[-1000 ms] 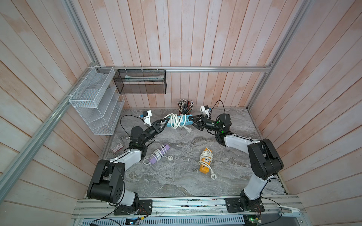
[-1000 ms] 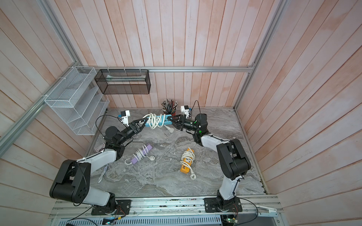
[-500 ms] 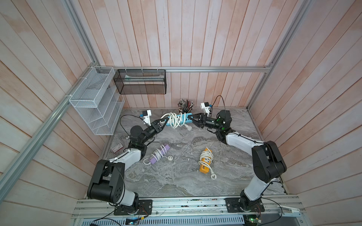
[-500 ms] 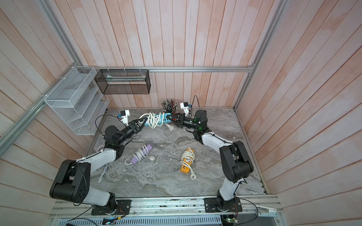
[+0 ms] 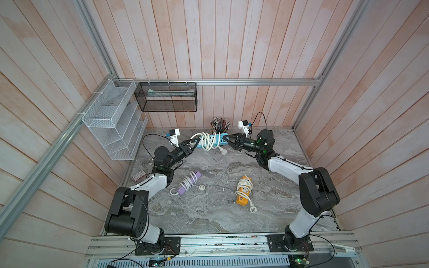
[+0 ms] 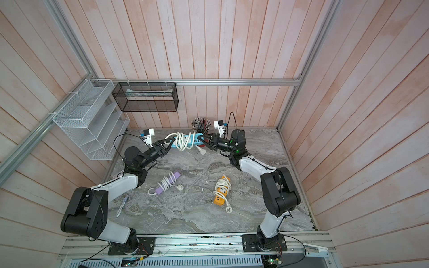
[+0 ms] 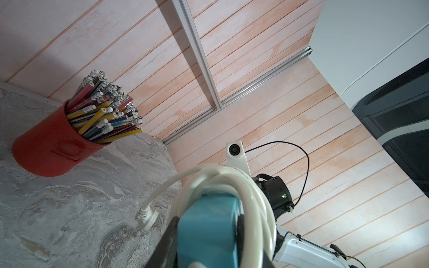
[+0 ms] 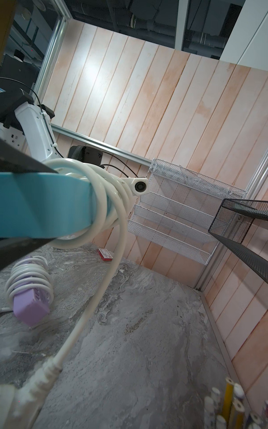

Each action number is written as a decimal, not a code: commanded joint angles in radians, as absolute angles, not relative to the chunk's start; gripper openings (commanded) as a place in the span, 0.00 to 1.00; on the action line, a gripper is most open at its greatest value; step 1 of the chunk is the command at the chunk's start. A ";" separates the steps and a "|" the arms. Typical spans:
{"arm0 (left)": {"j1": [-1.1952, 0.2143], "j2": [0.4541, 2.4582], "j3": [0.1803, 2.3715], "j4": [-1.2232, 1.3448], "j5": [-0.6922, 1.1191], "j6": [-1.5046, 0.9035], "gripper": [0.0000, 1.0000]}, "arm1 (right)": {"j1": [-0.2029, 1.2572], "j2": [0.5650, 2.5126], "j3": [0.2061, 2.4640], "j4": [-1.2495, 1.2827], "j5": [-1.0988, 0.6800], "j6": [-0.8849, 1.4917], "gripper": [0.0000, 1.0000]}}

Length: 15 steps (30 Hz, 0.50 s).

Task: Unwrap the cord wrapped around the power strip
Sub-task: Pick up the power strip from the center of the board.

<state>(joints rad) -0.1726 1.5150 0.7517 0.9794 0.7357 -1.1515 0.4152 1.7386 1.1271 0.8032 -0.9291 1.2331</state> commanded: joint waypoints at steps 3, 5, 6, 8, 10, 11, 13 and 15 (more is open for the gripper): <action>-0.213 1.528 0.793 0.996 0.860 -1.092 0.00 | 0.448 1.729 1.170 0.800 -0.939 1.221 0.00; -0.213 1.523 0.790 0.997 0.859 -1.089 0.00 | 0.448 1.729 1.164 0.797 -0.938 1.218 0.00; -0.213 1.520 0.791 0.995 0.858 -1.088 0.00 | 0.446 1.729 1.160 0.796 -0.940 1.215 0.00; -0.213 1.516 0.793 0.994 0.859 -1.086 0.00 | 0.445 1.729 1.153 0.797 -0.943 1.210 0.17; -0.213 1.511 0.791 0.986 0.862 -1.082 0.00 | 0.441 1.724 1.144 0.785 -0.942 1.198 0.45; -0.212 1.509 0.791 0.981 0.861 -1.079 0.00 | 0.439 1.719 1.139 0.775 -0.939 1.187 0.54; -0.211 1.502 0.787 0.973 0.861 -1.075 0.00 | 0.429 1.701 1.131 0.724 -0.924 1.146 0.69; -0.207 1.500 0.783 0.973 0.862 -1.077 0.00 | 0.419 1.679 1.128 0.658 -0.905 1.093 0.78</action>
<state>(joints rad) -0.2043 1.5166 0.7631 0.9478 0.8120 -1.1057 0.4229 1.7279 1.1263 0.7277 -0.9207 1.1706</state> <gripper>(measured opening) 0.328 0.761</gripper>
